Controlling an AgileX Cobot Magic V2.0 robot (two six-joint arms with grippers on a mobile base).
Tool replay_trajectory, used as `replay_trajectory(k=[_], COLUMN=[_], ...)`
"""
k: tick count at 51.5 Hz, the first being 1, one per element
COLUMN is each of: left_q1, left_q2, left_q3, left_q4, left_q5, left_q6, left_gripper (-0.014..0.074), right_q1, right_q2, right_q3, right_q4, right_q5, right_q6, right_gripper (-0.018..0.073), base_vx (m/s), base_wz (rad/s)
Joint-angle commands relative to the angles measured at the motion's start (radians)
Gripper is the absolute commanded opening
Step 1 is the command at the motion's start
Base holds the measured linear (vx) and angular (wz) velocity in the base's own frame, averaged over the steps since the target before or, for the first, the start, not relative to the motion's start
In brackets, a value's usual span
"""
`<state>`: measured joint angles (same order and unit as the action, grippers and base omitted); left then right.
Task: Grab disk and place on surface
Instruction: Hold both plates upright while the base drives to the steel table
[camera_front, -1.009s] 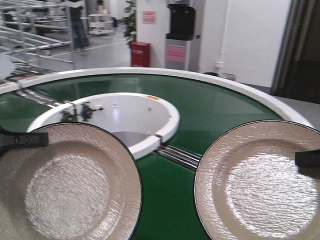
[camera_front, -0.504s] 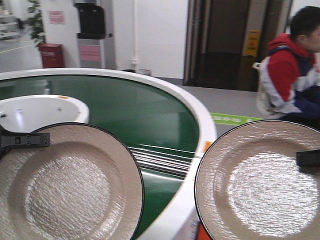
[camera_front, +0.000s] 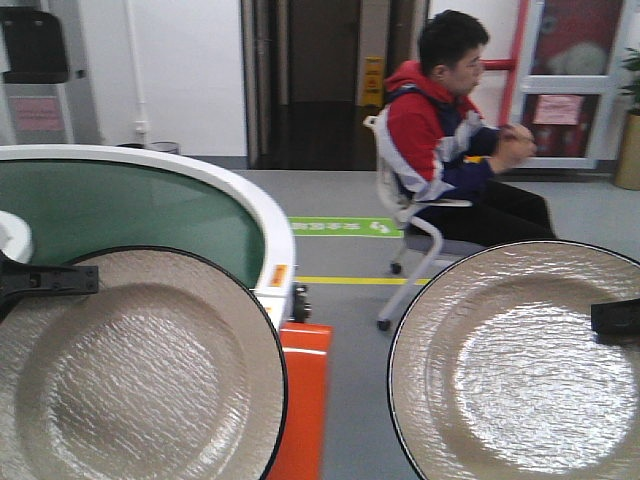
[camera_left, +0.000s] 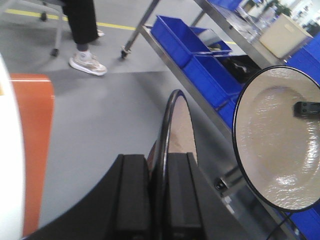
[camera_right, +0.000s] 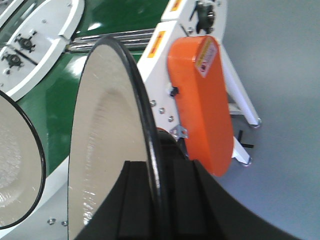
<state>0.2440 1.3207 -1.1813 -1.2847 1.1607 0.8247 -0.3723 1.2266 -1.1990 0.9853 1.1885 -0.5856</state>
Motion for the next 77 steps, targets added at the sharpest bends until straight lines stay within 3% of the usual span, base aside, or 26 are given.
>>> replay_trajectory(k=[1, 46, 77], left_q1=[-0.006, -0.006, -0.006], left_q2=[-0.036, -0.036, -0.036], left_q3=[-0.03, -0.03, -0.03], left_q4=[-0.137, -0.137, -0.137], left_q5=[0.0, 0.005, 0.005], left_q6=[-0.018, -0.018, -0.018], left_gripper=[-0.0001, -0.0001, -0.0001], right_q1=[0.0, 0.0, 0.0], right_q2=[-0.032, -0.033, -0.035], right_q3=[-0.032, -0.032, -0.032], right_q4=[0.119, 0.118, 0.118], right_q5=[-0.033, -0.03, 0.031], right_q6=[0.003, 0.004, 0.003], right_gripper=[-0.0009, -0.0009, -0.0009], base_vx=[-0.07, 0.07, 0.28], base_wz=[-0.46, -0.54, -0.23])
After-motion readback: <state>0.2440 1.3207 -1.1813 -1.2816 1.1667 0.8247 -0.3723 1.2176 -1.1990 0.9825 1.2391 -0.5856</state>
